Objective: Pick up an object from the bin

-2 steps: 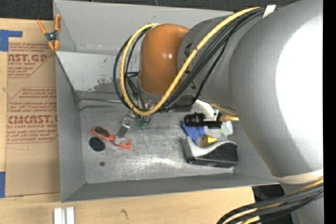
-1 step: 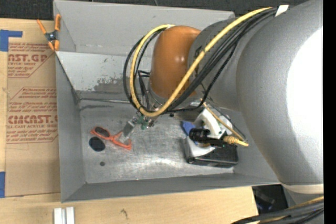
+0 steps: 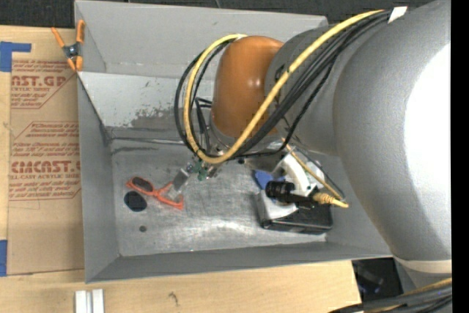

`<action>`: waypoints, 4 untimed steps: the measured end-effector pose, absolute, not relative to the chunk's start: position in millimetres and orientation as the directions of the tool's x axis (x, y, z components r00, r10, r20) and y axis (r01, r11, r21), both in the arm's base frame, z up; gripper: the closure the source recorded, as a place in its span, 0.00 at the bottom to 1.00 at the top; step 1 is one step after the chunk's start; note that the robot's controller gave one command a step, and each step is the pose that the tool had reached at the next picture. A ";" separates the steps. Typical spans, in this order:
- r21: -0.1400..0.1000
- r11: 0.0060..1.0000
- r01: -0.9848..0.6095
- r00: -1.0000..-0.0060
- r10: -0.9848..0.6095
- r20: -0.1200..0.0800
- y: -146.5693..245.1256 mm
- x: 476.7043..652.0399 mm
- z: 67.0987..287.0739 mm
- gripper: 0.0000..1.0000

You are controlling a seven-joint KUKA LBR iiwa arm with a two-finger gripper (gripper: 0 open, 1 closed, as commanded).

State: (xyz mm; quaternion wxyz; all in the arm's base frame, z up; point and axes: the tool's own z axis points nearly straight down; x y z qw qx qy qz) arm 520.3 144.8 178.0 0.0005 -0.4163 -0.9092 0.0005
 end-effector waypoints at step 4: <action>-0.004 0.683 0.730 -0.683 0.730 0.001 205.7 504.8 99.2 1.00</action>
Offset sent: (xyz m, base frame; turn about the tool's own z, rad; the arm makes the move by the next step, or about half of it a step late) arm -0.0136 0.0592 -0.1080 -0.0453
